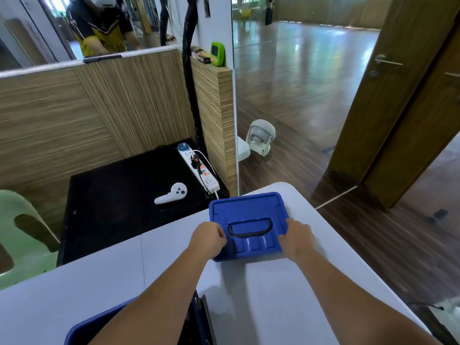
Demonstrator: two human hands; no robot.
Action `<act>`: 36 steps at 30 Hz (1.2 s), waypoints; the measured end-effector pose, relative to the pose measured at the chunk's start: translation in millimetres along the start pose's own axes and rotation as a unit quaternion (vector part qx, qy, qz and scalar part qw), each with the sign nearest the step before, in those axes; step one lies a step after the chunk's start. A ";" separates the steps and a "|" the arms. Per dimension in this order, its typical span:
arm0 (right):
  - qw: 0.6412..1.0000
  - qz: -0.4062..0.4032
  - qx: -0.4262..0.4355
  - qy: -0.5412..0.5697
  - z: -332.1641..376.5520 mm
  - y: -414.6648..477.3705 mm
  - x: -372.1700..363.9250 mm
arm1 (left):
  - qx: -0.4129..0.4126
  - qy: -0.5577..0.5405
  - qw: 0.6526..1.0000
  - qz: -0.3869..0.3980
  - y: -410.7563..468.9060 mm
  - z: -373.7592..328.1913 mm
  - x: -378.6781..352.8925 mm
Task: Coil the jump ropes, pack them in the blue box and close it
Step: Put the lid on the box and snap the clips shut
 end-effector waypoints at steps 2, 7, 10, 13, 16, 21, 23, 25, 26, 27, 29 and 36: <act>1.000 -0.013 0.010 0.011 7.5 -2.7 14.8 | -0.007 -0.011 0.999 -0.031 -11.6 -2.5 21.1; 0.995 -0.058 0.061 0.048 37.6 -22.7 55.2 | -0.011 -0.063 0.991 -0.121 -46.7 -0.4 71.5; 0.986 -0.096 0.103 0.092 58.8 -46.4 76.7 | -0.017 -0.103 0.980 -0.172 -73.7 9.5 98.0; 0.970 -0.126 0.155 0.139 78.8 -75.6 92.0 | -0.034 -0.126 0.963 -0.238 -107.5 23.6 124.4; 0.959 -0.131 0.190 0.164 101.6 -106.0 101.1 | -0.050 -0.150 0.942 -0.296 -140.9 43.8 144.8; 0.946 -0.118 0.249 0.169 137.4 -156.5 102.7 | -0.043 -0.175 0.919 -0.350 -200.5 82.1 168.2; 0.937 -0.118 0.281 0.169 148.6 -178.5 99.7 | -0.035 -0.174 0.913 -0.367 -229.9 95.7 172.9; 0.931 -0.114 0.305 0.166 156.5 -200.7 93.6 | -0.035 -0.185 0.904 -0.384 -259.8 108.0 173.6; 0.929 -0.110 0.313 0.166 158.9 -210.9 88.6 | -0.037 -0.195 0.898 -0.393 -273.1 115.2 171.5; 0.928 -0.102 0.314 0.171 160.2 -221.2 83.6 | -0.035 -0.207 0.892 -0.401 -287.3 121.5 168.6; 0.928 -0.082 0.312 0.184 160.0 -239.1 71.5 | -0.025 -0.226 0.883 -0.410 -311.9 134.7 159.4; 0.939 -0.028 0.308 0.150 148.3 -277.0 27.1 | 0.020 -0.252 0.878 -0.406 -366.5 161.0 119.9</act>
Point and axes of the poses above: each hand's wrist, its own y-axis towards the middle knuckle, its own x-axis out of the back of the hand, z = x × y, the point moved 3 cm from there along y, towards the middle knuckle, and after that the axes turned 2 degrees about -x, right-handed, at the moved point
